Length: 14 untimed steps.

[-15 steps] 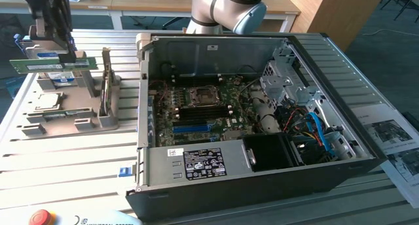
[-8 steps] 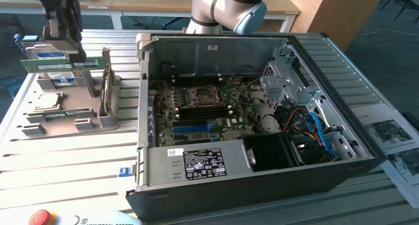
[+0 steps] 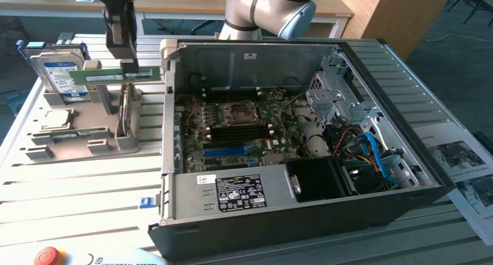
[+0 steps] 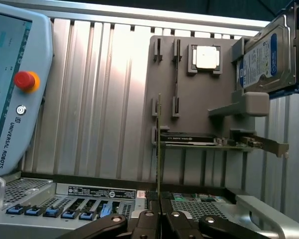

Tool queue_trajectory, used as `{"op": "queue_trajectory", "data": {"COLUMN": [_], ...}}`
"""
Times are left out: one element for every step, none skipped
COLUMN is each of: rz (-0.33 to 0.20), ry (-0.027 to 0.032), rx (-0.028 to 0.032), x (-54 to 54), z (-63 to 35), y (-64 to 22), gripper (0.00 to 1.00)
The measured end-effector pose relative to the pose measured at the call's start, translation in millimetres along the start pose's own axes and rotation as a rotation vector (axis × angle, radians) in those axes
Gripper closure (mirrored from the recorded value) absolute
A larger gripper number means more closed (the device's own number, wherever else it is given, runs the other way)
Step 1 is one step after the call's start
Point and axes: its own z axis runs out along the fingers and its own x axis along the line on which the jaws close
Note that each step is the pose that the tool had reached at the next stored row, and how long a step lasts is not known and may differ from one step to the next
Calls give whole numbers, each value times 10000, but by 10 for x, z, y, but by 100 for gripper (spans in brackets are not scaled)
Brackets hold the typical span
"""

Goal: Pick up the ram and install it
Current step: 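Pick up the ram and move it above insertion slot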

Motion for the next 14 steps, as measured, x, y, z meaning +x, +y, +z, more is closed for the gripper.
{"op": "queue_trajectory", "data": {"rz": [-5, -9, -13, -17, -22, -27, -32, -35, -40, -43, -47, -52, -57, -61], "ry": [0, 0, 0, 1, 1, 1, 1, 2, 2, 2, 3, 3, 2, 2], "rx": [0, 0, 1, 1, 0, 0, 0, -1, -1, -1, -1, 0, 0, 0], "x": [2, 4, 5, 7, 9, 11, 13, 15, 17, 19, 21, 23, 25, 27], "z": [-2, -3, -5, -7, -9, -10, -12, -15, -16, -18, -20, -22, -23, -25], "y": [-30, -61, -91, -122, -153, -186, -217, -248, -278, -309, -340, -375, -409, -444], "gripper": [88, 88, 88, 88, 88, 88, 88, 88, 88, 88, 88, 88, 88, 88]}}
